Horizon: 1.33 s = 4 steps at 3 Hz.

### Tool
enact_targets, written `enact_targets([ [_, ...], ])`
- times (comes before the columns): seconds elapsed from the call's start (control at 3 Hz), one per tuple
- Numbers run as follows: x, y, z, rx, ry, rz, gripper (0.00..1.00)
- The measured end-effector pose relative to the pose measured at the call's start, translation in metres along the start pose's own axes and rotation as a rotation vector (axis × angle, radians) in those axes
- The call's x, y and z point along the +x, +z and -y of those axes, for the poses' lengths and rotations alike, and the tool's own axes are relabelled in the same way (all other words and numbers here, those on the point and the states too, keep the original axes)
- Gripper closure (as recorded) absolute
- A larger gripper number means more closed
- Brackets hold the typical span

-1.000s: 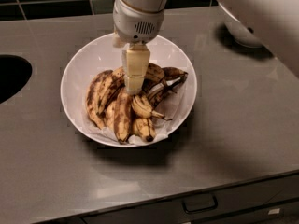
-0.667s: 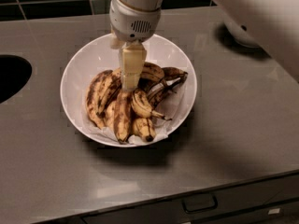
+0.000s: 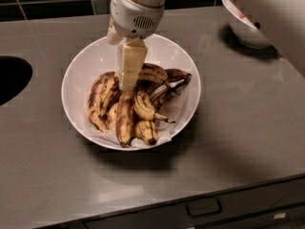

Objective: Pick banana from white bowl

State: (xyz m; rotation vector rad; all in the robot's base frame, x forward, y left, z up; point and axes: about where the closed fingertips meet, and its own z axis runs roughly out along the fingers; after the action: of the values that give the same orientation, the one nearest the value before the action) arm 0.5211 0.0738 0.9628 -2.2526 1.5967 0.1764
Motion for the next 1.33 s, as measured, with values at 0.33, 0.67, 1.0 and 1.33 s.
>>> enact_targets([
  [0.33,0.000,0.005,-0.001,-0.014,0.010,0.024,0.20],
  [0.67,0.000,0.008,-0.001,-0.019,0.017,0.023,0.20],
  [1.0,0.004,0.011,-0.003,-0.028,0.038,-0.009,0.20],
  [1.33,0.010,0.013,-0.006,-0.039,0.064,-0.049,0.20],
])
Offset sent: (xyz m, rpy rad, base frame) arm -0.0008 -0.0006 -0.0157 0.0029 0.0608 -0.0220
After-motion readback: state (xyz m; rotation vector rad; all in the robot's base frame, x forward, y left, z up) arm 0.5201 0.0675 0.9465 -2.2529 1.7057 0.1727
